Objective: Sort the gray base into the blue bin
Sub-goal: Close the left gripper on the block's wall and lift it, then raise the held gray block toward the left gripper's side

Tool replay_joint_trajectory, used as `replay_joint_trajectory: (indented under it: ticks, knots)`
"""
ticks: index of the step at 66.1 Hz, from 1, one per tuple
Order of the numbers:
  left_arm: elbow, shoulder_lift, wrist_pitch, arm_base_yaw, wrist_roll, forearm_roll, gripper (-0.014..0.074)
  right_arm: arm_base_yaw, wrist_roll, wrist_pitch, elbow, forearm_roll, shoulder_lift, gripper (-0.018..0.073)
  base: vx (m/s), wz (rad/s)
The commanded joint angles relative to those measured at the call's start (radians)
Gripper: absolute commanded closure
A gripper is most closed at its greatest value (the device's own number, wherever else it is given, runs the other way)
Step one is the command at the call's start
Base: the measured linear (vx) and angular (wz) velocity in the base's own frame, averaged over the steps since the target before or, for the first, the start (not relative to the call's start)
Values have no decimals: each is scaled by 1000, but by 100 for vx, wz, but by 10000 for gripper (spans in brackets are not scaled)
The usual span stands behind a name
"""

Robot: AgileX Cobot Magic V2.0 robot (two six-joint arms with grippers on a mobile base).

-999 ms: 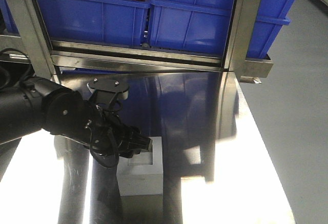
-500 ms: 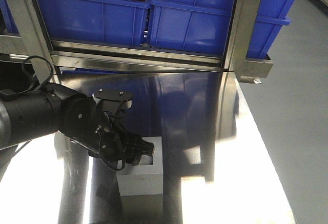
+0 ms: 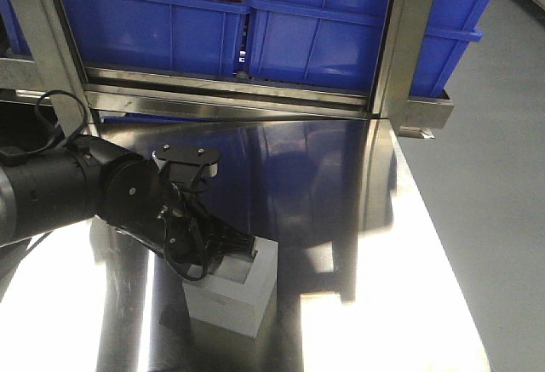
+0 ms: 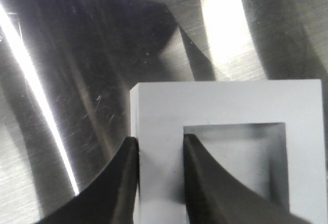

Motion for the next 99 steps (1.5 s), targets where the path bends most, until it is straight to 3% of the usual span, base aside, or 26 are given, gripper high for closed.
replay_joint_trajectory:
  ticks: [1, 28, 69, 81, 99]
  knots:
    - [-21, -81, -53, -4, -4, 15, 602, 1, -5, -77, 14, -10, -13, 568, 0, 0]
    - [65, -368, -232, -20, -4, 87, 602, 1, -5, -77, 14, -10, -13, 568, 0, 0]
    - [614, -1022, -703, -20, -3, 139, 602, 1, -5, -77, 14, -10, -13, 568, 0, 0]
    - [726, -1157, -743, -20, -3, 139, 602, 1, -5, -77, 14, -10, -13, 568, 0, 0]
    - [751, -1212, -701, -19, -3, 138, 602, 1, -5, -77, 14, -10, -12, 568, 0, 0]
